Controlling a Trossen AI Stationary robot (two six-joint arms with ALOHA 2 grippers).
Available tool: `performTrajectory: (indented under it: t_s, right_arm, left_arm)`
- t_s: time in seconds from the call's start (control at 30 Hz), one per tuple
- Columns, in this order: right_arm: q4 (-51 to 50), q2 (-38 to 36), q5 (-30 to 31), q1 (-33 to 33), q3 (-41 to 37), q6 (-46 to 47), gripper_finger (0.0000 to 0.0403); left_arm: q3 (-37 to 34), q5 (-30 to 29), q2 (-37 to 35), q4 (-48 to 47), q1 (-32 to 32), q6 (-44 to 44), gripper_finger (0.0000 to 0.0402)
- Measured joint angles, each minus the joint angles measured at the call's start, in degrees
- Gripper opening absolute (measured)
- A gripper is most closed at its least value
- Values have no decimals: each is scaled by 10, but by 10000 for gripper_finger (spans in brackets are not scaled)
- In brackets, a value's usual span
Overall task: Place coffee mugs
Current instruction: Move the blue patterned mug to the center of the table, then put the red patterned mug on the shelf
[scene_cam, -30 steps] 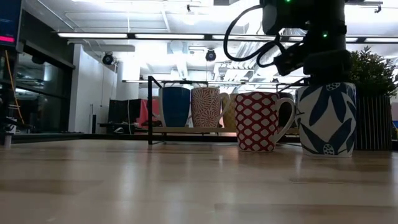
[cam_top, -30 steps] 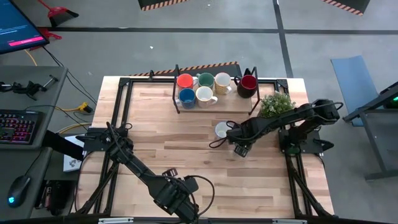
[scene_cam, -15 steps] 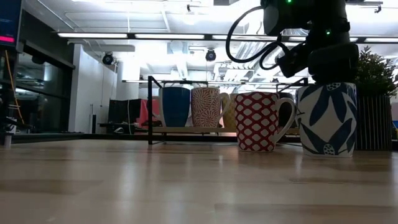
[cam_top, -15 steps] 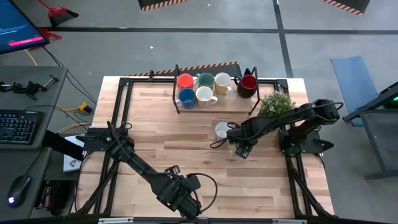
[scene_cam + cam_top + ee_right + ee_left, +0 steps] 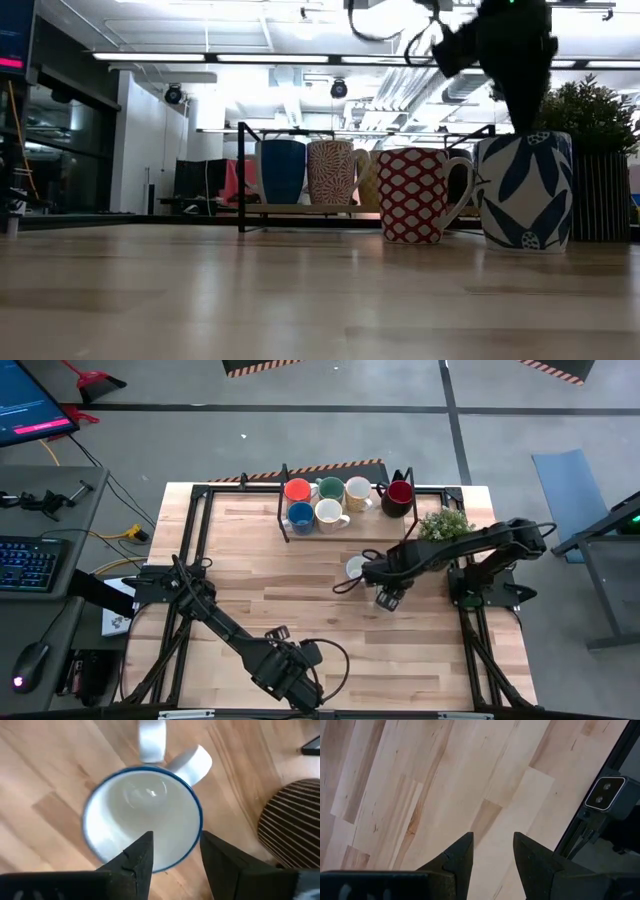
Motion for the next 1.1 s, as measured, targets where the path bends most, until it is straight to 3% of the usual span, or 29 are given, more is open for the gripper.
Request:
performTrajectory:
  t_s: [0.3, 0.67, 1.1]
  right_arm:
    - [-53, 0, -2, 7, 100, 15, 140]
    - [-122, 0, -63, 46, 200, 51, 140]
    - [-163, 0, -28, 89, 212, -11, 140]
  left_arm:
    - [0, -30, 0, 0, -6, 2, 129]
    - [0, -43, 0, 0, -7, 53, 129]
    - [-20, -51, -27, 0, -7, 184, 129]
